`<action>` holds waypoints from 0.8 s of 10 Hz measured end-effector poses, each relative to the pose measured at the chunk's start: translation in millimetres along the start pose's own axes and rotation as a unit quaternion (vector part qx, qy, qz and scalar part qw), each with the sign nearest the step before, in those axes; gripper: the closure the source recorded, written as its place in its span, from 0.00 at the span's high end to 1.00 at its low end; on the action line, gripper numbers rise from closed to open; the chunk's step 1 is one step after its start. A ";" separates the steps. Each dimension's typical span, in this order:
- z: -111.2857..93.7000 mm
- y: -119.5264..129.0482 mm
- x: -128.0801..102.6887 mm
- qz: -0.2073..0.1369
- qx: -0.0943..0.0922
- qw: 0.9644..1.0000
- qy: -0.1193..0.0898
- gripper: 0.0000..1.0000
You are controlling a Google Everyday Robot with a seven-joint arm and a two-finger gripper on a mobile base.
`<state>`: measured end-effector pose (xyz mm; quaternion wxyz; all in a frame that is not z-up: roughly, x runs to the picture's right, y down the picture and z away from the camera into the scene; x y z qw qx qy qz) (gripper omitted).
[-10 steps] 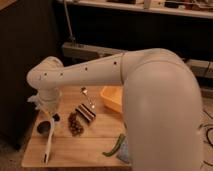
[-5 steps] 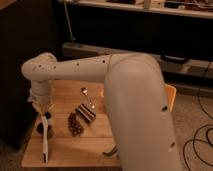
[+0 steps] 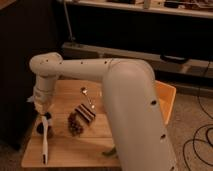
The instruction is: Place brush in metal cup
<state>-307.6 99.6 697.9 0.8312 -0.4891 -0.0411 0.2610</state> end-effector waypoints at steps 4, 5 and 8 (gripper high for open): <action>7.8 9.2 5.7 -0.014 -0.026 0.999 0.019 0.00; 10.4 11.8 5.0 -0.017 -0.034 0.999 0.024 0.00; 14.1 14.1 2.6 -0.023 -0.053 0.998 0.035 0.26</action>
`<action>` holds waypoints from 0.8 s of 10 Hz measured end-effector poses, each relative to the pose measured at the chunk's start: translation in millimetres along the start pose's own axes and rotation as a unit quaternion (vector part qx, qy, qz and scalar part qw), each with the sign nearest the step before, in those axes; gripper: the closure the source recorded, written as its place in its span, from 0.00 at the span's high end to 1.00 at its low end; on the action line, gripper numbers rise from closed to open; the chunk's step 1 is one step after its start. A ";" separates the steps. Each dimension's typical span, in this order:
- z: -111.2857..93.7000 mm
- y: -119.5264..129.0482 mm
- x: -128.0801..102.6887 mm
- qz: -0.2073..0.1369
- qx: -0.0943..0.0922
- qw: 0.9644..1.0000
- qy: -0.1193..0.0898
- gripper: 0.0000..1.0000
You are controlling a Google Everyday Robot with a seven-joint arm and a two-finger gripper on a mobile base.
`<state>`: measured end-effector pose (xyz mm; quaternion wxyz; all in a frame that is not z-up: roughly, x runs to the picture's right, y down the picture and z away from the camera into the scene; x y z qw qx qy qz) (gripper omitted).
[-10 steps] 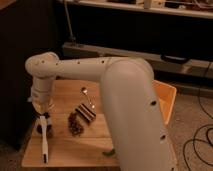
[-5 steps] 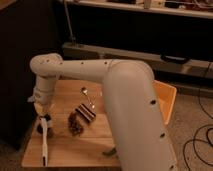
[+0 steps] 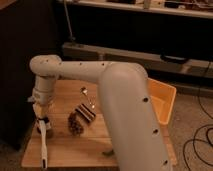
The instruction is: Place brush in metal cup
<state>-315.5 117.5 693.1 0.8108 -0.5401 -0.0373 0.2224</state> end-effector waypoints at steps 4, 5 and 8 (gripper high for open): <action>3.8 1.0 -6.3 0.000 -0.002 1.000 0.007 0.65; 4.6 1.0 -6.9 0.001 0.001 1.000 0.009 0.74; 2.9 -1.6 -6.5 0.005 0.009 1.000 0.006 0.80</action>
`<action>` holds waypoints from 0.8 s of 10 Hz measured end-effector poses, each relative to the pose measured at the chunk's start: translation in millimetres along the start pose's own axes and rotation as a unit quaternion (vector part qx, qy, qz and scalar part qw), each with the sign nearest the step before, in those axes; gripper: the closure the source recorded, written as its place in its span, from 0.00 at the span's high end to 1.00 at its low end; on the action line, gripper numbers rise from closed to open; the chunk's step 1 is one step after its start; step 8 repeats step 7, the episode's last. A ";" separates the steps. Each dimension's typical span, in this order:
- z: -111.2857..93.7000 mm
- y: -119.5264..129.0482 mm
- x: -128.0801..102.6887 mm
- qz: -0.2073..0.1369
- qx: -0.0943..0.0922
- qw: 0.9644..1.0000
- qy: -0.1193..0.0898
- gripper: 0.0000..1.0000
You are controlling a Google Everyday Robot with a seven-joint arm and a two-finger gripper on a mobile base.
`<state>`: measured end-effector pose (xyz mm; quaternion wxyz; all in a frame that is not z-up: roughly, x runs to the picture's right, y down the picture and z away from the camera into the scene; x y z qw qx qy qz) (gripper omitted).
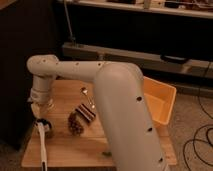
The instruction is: Place brush in metal cup
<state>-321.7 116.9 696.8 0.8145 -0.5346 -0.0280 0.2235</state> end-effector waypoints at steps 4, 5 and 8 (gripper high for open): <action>-19.8 -5.1 9.5 0.011 0.016 0.999 -0.025 0.80; -39.3 -13.9 21.6 0.023 0.025 0.998 -0.047 0.80; -70.9 -34.3 45.4 0.047 0.044 0.995 -0.075 0.80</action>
